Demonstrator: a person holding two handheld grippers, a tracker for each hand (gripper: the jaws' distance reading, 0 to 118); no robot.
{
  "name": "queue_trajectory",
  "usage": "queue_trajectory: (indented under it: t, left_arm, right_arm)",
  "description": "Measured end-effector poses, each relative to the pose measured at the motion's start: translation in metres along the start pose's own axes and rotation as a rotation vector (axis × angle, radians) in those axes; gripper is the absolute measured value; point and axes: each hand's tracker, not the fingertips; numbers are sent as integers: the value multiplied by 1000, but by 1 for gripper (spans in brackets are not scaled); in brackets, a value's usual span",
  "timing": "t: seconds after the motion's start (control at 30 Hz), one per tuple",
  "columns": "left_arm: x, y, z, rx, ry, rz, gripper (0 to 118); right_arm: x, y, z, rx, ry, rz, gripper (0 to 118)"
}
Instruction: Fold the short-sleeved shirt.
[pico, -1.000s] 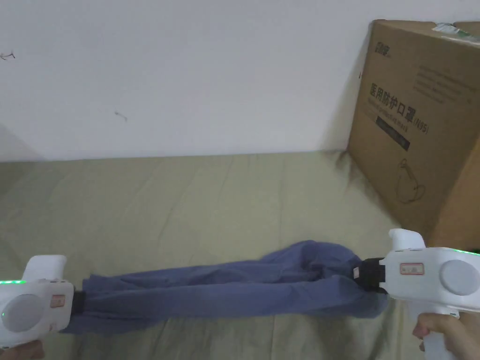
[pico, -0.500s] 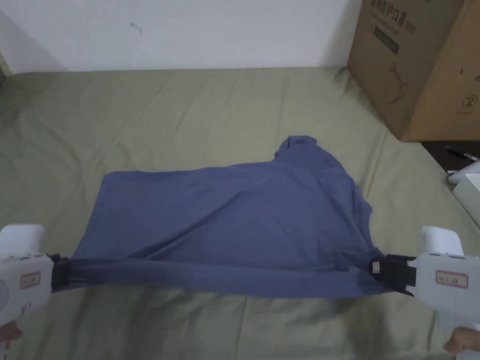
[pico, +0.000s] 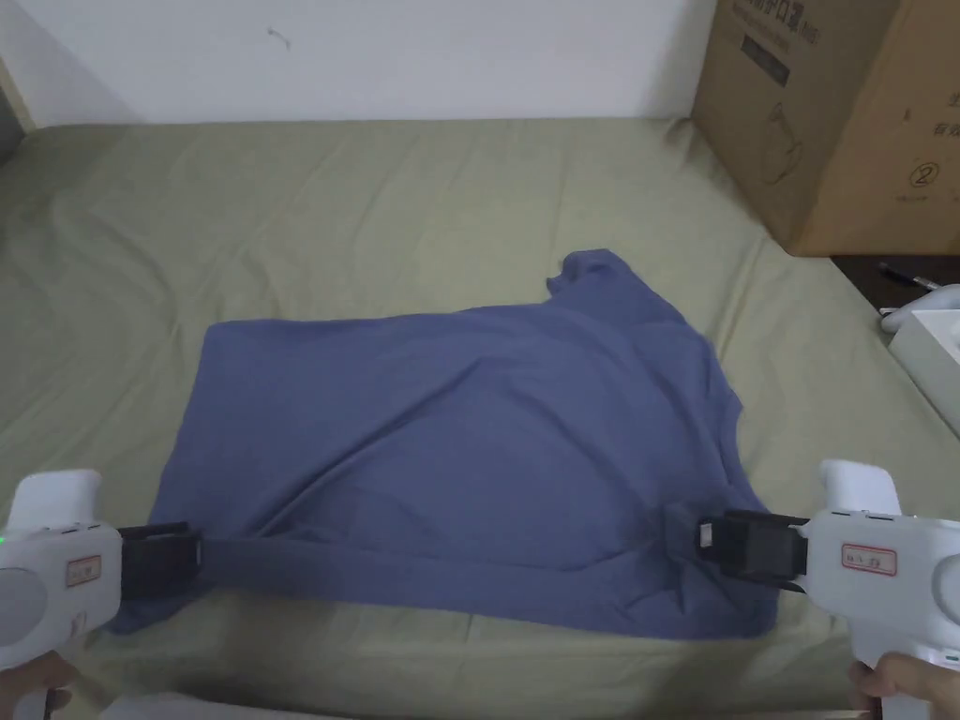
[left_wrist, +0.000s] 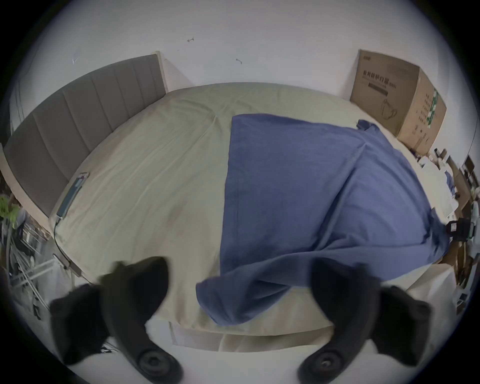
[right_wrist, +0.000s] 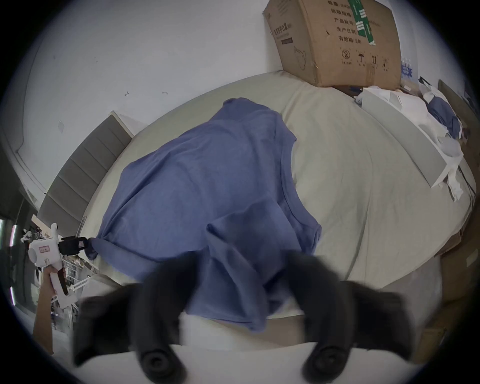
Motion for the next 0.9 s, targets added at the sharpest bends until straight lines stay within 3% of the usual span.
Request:
queue_trajectory:
  t: [0.13,0.2,0.23,0.27,0.3,0.37,0.5,0.6,0.67,0.7,0.73,0.77,0.8,0.83,0.9]
  left_arm:
    - [-13,-3,24,46,-59,67,116]
    - [-16,-8,36,30,-67,96,107]
    - [-17,-13,43,40,-78,96,89]
    - [-16,-18,53,58,-79,94,52]
    - [-15,-25,63,89,-76,98,22]
    - [-13,-38,74,109,-68,108,9]
    - [-12,-58,73,104,-43,37,0]
    - [-7,-55,73,85,-25,5,0]
    - [-11,-50,65,82,-18,19,0]
    - [-14,-47,62,93,-15,31,6]
    - [-17,-42,57,98,-14,44,29]
    - [-18,-37,53,100,-14,49,75]
    - [-17,-34,50,99,-15,49,103]
    - [-20,-29,41,90,-16,68,110]
    - [-30,-22,25,77,-44,150,108]
  right_arm:
    - [-5,0,19,47,11,10,109]
    - [-9,-4,29,60,1,33,89]
    - [-13,-7,35,73,16,62,65]
    - [-16,-10,40,85,26,74,29]
    - [-21,-13,43,89,30,88,6]
    - [-30,-21,49,103,37,79,2]
    - [-45,-31,51,90,91,95,0]
    - [-58,-34,47,62,63,205,0]
    - [-62,-34,44,65,66,211,0]
    - [-62,-34,42,64,62,206,0]
    - [-62,-34,40,62,61,202,0]
    - [-61,-34,38,56,59,192,0]
    - [-60,-34,36,49,59,178,0]
    - [-57,-34,34,39,66,164,0]
    - [-55,-35,31,19,67,142,0]
